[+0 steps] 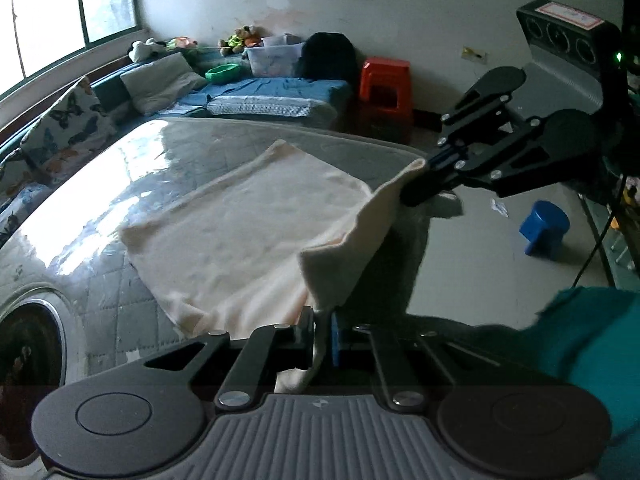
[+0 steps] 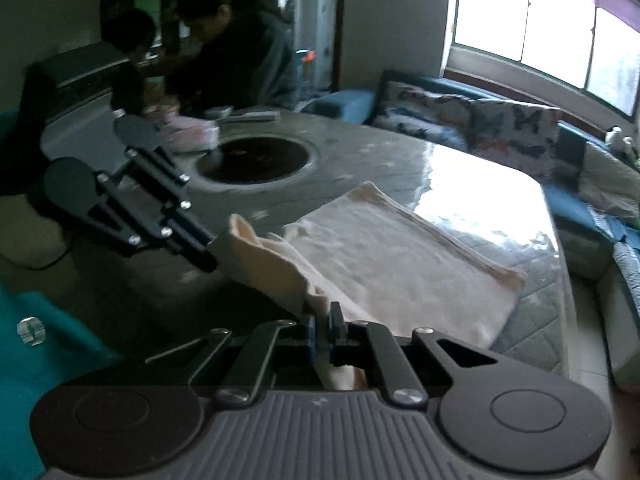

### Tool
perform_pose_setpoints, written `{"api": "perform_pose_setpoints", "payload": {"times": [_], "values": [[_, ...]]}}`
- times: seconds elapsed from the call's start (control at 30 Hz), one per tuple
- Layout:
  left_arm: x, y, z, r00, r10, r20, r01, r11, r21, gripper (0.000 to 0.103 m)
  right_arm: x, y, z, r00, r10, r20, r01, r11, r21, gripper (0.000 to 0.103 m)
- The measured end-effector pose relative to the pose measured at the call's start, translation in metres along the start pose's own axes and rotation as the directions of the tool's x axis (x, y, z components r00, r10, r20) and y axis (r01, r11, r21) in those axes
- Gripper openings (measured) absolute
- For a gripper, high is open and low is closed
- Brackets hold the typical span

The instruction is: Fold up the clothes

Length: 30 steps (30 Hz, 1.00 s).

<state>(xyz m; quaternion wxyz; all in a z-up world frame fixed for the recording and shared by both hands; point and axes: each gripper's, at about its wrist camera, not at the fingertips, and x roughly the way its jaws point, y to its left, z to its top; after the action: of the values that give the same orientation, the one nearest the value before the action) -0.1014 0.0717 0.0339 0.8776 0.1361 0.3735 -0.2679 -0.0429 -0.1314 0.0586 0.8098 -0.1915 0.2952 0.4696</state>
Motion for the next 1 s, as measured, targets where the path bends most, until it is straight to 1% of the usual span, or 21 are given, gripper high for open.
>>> {"api": "perform_pose_setpoints", "payload": {"times": [0.03, 0.13, 0.2, 0.27, 0.33, 0.43, 0.6, 0.77, 0.93, 1.0], "values": [[-0.001, 0.003, 0.002, 1.000, 0.004, 0.001, -0.004, 1.000, -0.006, 0.009, -0.003, 0.002, 0.002, 1.000, 0.010, -0.007, -0.010, 1.000, -0.003, 0.005], [0.000, 0.015, 0.012, 1.000, 0.021, 0.010, -0.021, 0.999, -0.039, 0.009, -0.001, -0.008, 0.015, 1.000, -0.002, 0.013, 0.002, 1.000, -0.002, 0.005], [0.006, 0.032, 0.026, 0.999, 0.035, 0.021, -0.033, 0.997, -0.073, 0.009, 0.001, -0.016, 0.023, 1.000, -0.012, 0.028, 0.012, 1.000, 0.000, 0.005], [0.012, 0.046, 0.040, 0.998, 0.061, 0.035, -0.058, 0.994, -0.089, 0.009, 0.006, -0.027, 0.033, 0.999, -0.026, 0.040, 0.026, 1.000, -0.002, 0.005], [0.019, 0.059, 0.054, 0.996, 0.072, 0.044, -0.067, 0.993, -0.096, 0.009, 0.014, -0.040, 0.043, 0.998, -0.041, 0.051, 0.041, 0.999, -0.003, 0.005], [0.036, 0.079, 0.074, 0.994, 0.098, 0.038, -0.093, 0.991, -0.100, 0.009, 0.031, -0.061, 0.059, 0.996, -0.065, 0.058, 0.065, 0.998, -0.001, 0.005], [0.079, 0.111, 0.103, 0.993, 0.120, -0.001, -0.119, 0.983, -0.143, 0.009, 0.071, -0.103, 0.074, 0.994, -0.108, 0.023, 0.107, 0.993, 0.047, 0.005], [0.127, 0.129, 0.114, 0.991, 0.129, -0.043, -0.135, 0.977, -0.164, 0.009, 0.120, -0.143, 0.070, 0.987, -0.152, -0.045, 0.157, 0.979, 0.132, 0.005], [0.163, 0.146, 0.108, 0.982, 0.161, -0.096, -0.177, 0.965, -0.192, 0.010, 0.157, -0.165, 0.057, 0.979, -0.187, -0.080, 0.200, 0.955, 0.218, 0.006], [0.174, 0.149, 0.104, 0.977, 0.176, -0.122, -0.198, 0.959, -0.203, 0.012, 0.168, -0.171, 0.049, 0.976, -0.198, -0.091, 0.215, 0.943, 0.253, 0.009]]}}
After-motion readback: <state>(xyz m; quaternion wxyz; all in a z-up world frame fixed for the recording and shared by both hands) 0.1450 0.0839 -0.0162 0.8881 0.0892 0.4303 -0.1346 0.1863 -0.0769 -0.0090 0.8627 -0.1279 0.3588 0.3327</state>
